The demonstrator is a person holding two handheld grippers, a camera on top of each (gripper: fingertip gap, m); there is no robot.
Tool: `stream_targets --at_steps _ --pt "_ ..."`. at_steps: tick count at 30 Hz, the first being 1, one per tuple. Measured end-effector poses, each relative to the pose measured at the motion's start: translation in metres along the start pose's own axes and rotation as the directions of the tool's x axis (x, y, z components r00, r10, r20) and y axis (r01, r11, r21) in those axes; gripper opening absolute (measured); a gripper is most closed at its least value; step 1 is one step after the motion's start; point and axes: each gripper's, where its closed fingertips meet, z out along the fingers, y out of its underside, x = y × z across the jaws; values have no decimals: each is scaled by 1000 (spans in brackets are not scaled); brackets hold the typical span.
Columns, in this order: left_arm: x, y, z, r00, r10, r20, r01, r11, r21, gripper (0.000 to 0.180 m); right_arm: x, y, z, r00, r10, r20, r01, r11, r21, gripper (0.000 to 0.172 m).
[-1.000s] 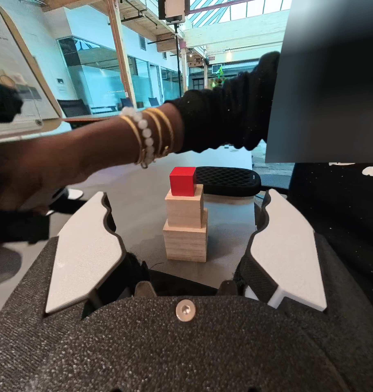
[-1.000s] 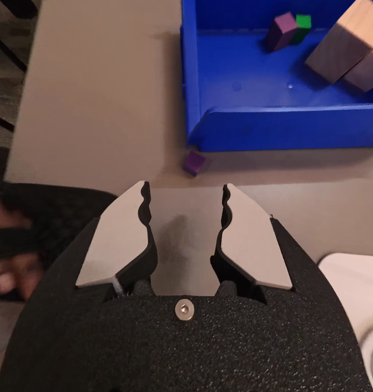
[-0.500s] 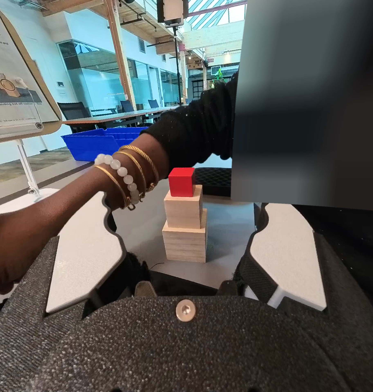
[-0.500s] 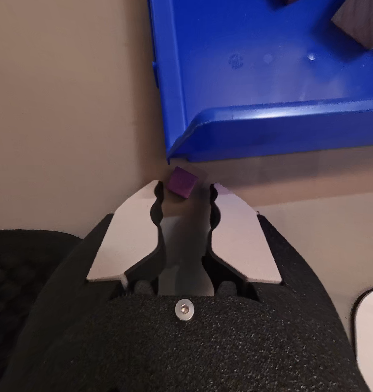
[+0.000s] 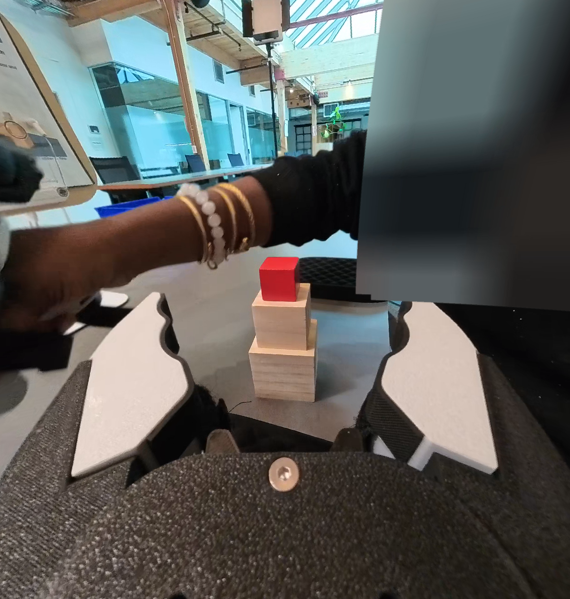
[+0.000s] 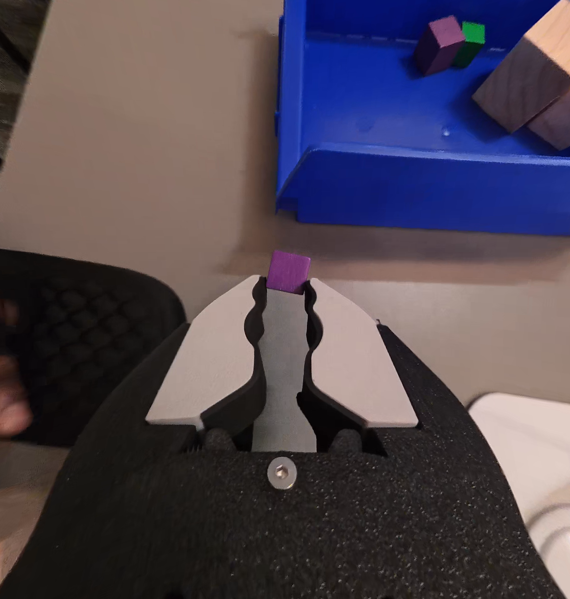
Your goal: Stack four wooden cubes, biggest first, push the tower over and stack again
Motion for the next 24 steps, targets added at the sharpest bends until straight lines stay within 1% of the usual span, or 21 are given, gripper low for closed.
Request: stream_targets --at_steps 4,10,15,19,24 --pt "0 0 0 1000 0 1 0 1000 -2 129 -22 0 -50 999 39 36 -41 997 59 22" --pt "-1 0 0 1000 -5 3 5 1000 3 129 -61 16 -122 1000 -2 -12 3 998 68 22" --pt "-2 1 1 1000 -8 8 8 1000 -5 129 -98 31 -166 997 -67 -42 68 997 35 22" --pt "-1 2 2 1000 0 9 0 1000 -15 129 -128 38 -190 996 -87 -12 88 995 56 22" --pt "-2 2 2 1000 -4 12 4 1000 -12 129 -152 54 -193 993 -109 40 108 994 34 22"
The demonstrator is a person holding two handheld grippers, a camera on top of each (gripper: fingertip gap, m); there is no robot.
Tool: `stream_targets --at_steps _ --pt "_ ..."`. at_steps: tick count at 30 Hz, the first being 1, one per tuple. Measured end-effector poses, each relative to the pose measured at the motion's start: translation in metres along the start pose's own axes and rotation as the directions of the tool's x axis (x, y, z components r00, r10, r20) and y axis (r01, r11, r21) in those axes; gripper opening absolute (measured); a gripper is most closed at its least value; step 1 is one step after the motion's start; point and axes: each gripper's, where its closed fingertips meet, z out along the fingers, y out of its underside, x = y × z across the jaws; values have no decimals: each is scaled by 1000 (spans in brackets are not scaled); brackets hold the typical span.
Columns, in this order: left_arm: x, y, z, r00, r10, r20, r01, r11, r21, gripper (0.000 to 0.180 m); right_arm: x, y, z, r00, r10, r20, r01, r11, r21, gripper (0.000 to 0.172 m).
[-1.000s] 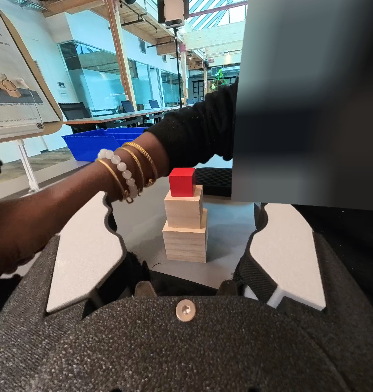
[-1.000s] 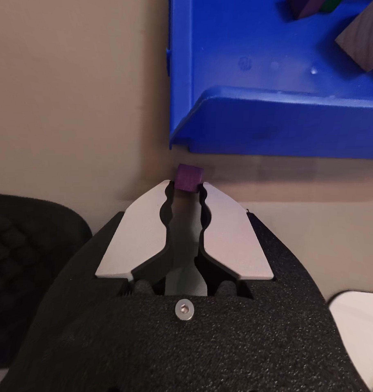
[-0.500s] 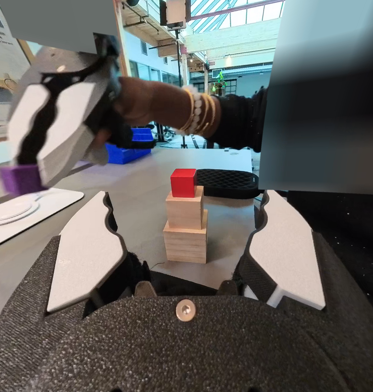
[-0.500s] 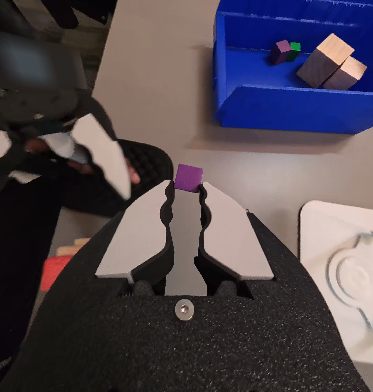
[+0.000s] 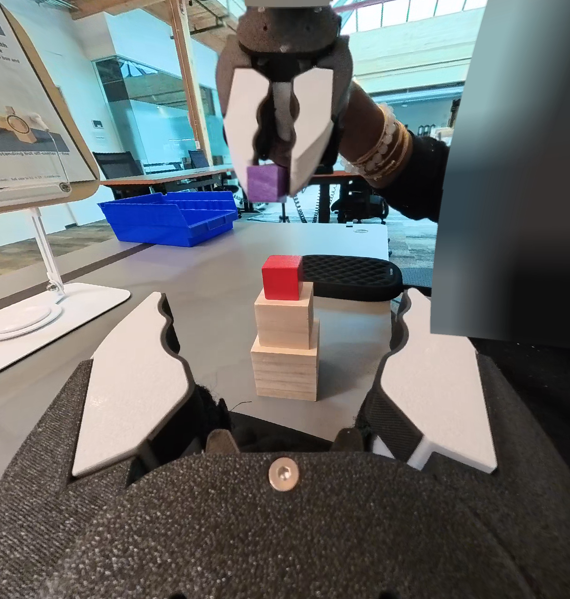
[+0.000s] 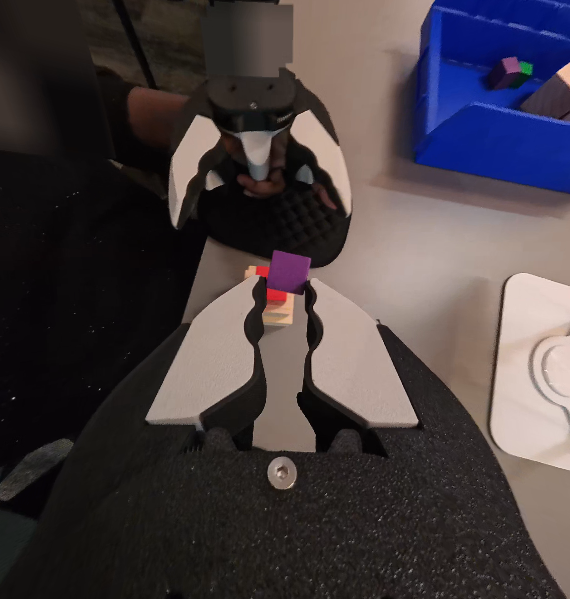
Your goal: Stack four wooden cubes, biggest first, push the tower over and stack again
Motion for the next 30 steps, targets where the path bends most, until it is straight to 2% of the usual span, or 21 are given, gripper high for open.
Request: stream_targets --at_steps 9,30 --pt "0 0 0 1000 -3 -1 3 1000 2 128 -18 18 20 996 -14 83 24 992 -123 22" --pt "0 -1 -1 1000 4 0 -4 1000 3 126 -12 23 30 992 1 124 18 988 -153 22"
